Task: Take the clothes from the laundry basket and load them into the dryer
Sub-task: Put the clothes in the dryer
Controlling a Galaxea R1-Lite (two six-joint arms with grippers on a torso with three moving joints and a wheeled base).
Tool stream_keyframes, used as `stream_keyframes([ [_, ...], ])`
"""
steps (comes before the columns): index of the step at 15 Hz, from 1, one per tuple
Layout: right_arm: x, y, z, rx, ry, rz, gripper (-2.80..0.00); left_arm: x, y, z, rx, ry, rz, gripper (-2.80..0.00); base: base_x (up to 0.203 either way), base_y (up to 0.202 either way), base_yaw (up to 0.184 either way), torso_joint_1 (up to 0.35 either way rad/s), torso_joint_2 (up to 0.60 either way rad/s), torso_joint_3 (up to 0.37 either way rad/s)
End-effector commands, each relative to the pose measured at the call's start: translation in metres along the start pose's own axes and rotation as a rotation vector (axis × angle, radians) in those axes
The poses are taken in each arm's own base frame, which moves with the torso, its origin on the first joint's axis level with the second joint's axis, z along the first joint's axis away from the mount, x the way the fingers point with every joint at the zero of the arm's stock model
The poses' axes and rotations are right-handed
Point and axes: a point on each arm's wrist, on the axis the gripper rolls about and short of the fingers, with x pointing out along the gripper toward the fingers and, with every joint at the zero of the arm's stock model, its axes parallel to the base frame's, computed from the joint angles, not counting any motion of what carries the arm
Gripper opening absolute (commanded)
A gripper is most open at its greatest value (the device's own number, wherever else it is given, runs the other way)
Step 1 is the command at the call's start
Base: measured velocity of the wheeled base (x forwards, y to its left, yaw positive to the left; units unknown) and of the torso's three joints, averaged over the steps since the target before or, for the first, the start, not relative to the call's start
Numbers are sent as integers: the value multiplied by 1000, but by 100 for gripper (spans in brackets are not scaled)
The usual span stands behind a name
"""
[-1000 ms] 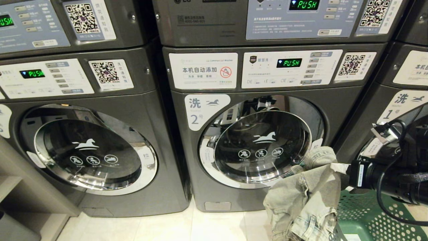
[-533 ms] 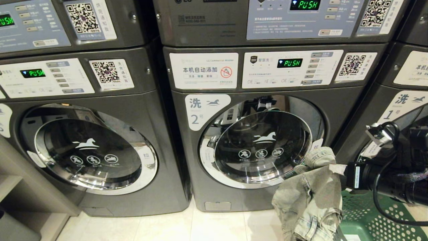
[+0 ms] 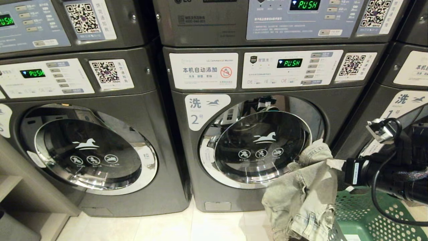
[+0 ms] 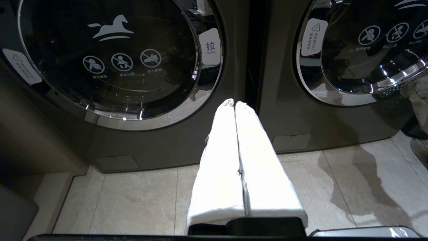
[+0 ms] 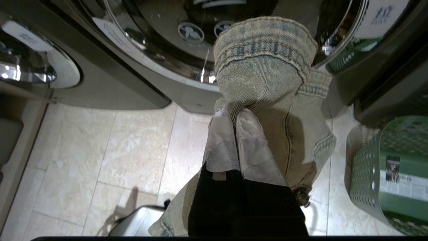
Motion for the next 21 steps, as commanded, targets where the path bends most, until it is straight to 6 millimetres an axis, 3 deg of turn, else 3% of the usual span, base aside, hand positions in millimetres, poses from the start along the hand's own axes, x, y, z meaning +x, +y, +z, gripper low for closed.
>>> stream_keyframes([
  [1,0,0,1,-5,-50,13,-280,0,0,0,1,0,1,-280,0,0,0,0,0,0],
  [21,-1,0,-4,-15,-70,40,-280,0,0,0,-2,0,2,-280,0,0,0,220,-503,-285],
])
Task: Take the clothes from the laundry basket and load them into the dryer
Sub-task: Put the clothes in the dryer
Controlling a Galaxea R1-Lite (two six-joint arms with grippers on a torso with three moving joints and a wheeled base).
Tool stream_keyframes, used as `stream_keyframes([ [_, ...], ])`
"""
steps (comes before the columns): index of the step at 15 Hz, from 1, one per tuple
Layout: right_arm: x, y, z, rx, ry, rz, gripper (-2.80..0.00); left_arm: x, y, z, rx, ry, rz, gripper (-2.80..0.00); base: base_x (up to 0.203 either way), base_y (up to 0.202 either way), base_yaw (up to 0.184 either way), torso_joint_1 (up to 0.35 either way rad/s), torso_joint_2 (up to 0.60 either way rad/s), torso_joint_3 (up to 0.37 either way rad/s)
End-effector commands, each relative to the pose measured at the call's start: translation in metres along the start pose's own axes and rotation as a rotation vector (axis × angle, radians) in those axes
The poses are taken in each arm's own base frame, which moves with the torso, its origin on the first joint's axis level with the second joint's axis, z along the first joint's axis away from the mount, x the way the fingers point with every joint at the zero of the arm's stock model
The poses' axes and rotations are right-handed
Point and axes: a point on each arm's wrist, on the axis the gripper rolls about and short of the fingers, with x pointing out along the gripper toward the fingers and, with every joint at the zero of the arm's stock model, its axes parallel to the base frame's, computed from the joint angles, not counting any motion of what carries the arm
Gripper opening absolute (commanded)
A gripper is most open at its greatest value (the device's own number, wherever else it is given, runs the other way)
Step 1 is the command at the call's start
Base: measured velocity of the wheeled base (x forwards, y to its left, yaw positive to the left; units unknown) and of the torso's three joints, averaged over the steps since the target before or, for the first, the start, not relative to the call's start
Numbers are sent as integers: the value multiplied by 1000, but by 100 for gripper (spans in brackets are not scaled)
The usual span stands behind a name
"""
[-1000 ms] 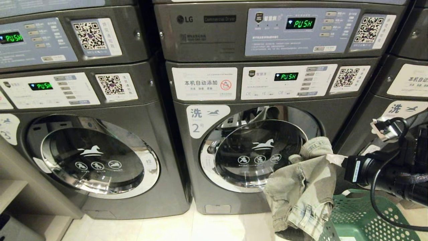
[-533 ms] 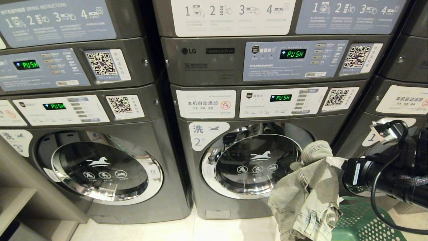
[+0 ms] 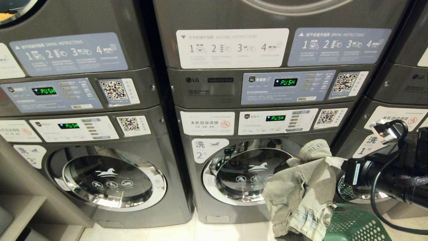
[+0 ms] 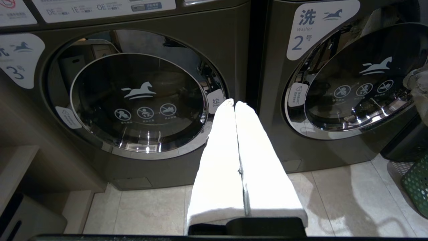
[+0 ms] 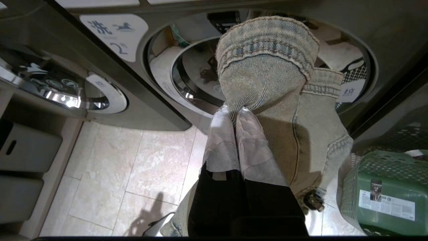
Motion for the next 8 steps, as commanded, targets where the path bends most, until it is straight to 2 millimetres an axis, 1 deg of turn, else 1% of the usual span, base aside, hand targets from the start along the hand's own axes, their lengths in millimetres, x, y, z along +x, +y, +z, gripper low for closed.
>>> stream_keyframes([
  [1,0,0,1,0,-5,7,-280,0,0,0,0,1,0,-280,0,0,0,272,-596,-316],
  [3,0,0,0,0,-1,15,-280,0,0,0,0,1,0,-280,0,0,0,211,-443,-236],
  [8,0,1,0,0,2,22,-280,0,0,0,2,0,-1,-280,0,0,0,173,-352,-191],
])
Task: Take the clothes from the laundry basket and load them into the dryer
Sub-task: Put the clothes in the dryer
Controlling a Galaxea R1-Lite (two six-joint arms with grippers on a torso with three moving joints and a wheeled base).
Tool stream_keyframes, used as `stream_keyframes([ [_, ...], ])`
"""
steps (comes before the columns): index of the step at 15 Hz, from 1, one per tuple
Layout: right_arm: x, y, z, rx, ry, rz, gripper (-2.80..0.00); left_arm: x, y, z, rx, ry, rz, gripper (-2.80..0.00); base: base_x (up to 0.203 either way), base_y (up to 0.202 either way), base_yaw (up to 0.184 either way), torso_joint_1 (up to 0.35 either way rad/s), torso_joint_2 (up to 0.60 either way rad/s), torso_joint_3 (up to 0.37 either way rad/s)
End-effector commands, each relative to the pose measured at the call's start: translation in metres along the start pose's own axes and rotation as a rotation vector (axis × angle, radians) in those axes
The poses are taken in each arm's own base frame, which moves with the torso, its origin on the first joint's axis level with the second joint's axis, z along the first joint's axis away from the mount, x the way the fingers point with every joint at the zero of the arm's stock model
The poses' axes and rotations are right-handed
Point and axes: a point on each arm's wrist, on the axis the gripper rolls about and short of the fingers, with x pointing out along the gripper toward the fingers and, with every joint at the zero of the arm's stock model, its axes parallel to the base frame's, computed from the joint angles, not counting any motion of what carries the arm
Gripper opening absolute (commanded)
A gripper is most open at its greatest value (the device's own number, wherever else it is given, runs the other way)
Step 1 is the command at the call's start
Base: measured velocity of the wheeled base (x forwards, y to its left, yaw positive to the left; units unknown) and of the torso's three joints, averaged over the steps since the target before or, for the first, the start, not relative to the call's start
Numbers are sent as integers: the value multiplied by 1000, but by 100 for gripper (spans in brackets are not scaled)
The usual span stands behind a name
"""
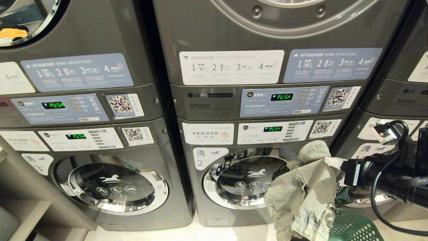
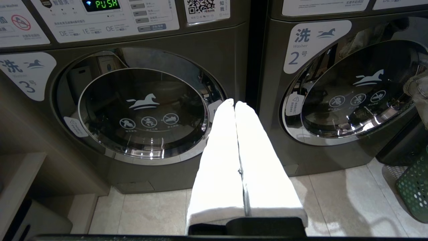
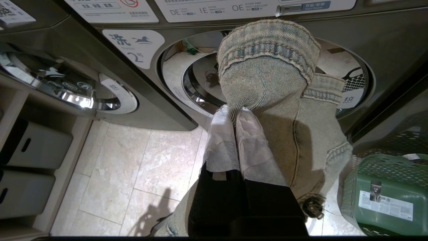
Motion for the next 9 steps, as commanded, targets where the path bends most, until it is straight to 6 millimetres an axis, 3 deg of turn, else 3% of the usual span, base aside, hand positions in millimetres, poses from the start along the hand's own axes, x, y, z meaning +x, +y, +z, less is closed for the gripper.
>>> stream_keyframes([
  [1,0,0,1,0,-4,2,-280,0,0,0,2,-1,0,-280,0,0,0,159,-344,-174],
  [9,-1,0,1,-2,-7,3,-280,0,0,0,3,0,0,-280,0,0,0,160,-322,-170],
])
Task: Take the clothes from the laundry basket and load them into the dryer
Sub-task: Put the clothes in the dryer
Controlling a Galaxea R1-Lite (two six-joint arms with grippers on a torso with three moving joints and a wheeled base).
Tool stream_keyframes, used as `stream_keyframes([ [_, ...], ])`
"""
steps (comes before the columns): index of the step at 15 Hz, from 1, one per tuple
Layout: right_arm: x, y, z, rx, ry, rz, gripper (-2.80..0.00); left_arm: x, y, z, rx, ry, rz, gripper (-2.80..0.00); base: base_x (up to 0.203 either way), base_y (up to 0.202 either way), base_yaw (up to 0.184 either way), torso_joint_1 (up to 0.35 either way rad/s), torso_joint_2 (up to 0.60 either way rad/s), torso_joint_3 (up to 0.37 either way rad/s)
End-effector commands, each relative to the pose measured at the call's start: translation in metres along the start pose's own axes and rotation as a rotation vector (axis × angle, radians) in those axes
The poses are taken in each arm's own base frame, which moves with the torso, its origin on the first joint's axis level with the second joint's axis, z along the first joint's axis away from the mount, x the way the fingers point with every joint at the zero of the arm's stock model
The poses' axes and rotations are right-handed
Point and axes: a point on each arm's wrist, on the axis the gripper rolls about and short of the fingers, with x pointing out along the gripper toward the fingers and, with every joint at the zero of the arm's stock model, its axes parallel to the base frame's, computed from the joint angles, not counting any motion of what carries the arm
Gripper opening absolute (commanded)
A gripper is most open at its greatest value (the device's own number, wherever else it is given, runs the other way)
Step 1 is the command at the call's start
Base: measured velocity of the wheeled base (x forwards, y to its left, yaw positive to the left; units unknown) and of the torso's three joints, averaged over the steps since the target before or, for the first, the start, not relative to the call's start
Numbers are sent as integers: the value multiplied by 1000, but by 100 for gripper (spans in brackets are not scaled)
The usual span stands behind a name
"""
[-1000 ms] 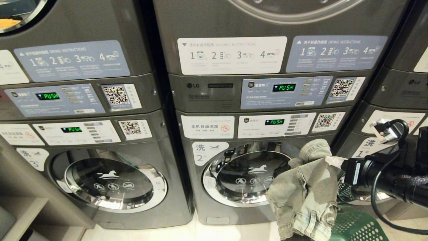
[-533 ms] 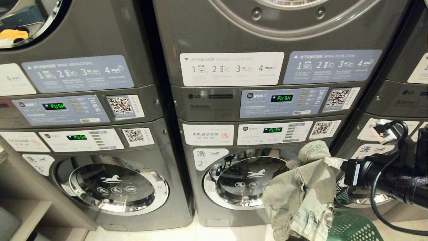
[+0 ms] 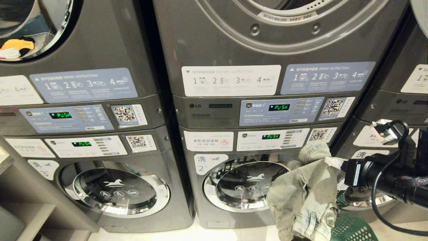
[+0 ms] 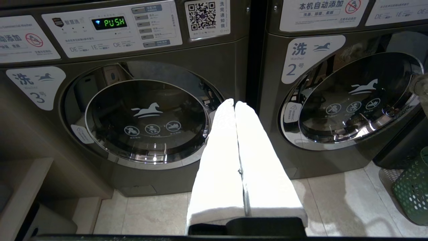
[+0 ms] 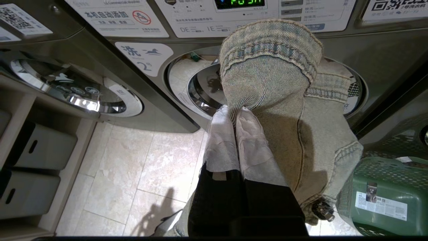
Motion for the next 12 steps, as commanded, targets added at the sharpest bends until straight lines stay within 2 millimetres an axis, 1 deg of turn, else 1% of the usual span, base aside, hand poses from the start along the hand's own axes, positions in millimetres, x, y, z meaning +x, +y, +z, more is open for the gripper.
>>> stream_keyframes([
  [1,-1,1,1,-2,-8,5,-280,0,0,0,1,-1,0,-280,0,0,0,160,-343,-168],
  [5,-2,1,1,-2,-7,25,-280,0,0,0,1,-1,0,-280,0,0,0,139,-286,-144],
  [12,-2,1,3,-3,-12,25,-280,0,0,0,1,-1,0,-280,0,0,0,91,-181,-94],
])
